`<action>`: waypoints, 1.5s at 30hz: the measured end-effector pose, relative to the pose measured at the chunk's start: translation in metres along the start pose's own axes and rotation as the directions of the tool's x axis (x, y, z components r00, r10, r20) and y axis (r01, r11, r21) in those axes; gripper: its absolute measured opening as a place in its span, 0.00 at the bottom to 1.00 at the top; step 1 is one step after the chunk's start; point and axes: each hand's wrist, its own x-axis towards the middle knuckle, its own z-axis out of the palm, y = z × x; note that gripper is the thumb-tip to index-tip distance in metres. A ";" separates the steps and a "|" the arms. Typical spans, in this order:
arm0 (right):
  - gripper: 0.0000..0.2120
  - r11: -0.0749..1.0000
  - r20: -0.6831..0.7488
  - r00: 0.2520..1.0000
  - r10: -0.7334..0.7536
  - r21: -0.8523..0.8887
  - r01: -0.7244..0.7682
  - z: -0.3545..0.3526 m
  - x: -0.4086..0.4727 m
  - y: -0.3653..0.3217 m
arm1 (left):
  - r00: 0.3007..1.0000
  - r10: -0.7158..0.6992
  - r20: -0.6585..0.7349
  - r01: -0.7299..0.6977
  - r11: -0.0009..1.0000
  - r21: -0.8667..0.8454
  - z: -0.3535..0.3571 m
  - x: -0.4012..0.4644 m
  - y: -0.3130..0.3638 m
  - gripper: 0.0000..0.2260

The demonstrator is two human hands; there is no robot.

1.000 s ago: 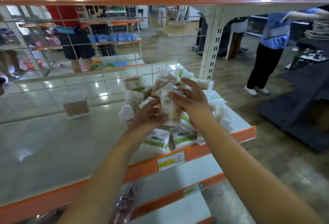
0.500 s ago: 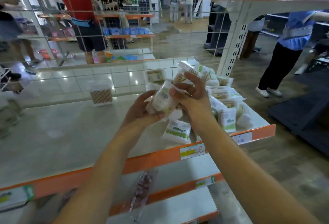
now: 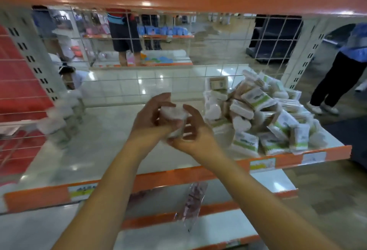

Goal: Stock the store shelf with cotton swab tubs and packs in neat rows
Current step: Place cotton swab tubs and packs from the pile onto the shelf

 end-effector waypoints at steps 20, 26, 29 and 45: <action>0.28 0.769 0.278 0.960 0.028 -0.620 0.157 0.180 0.003 -0.002 | 0.984 -0.040 -0.173 0.144 0.752 0.644 -0.213 -0.073 -0.033 0.34; 0.25 0.637 0.304 0.949 0.081 -0.748 0.185 0.199 -0.001 -0.002 | 0.980 -0.027 -0.198 0.149 0.757 0.636 -0.251 -0.080 -0.049 0.23; 0.23 0.591 0.310 0.945 0.107 -0.784 0.191 0.201 0.000 0.002 | 0.988 0.018 -0.153 0.101 0.675 0.731 -0.259 -0.075 -0.054 0.21; 0.19 0.564 0.254 0.963 0.085 -0.810 0.164 0.206 -0.003 0.011 | 0.991 0.046 -0.123 0.092 0.424 0.901 -0.271 -0.047 -0.059 0.20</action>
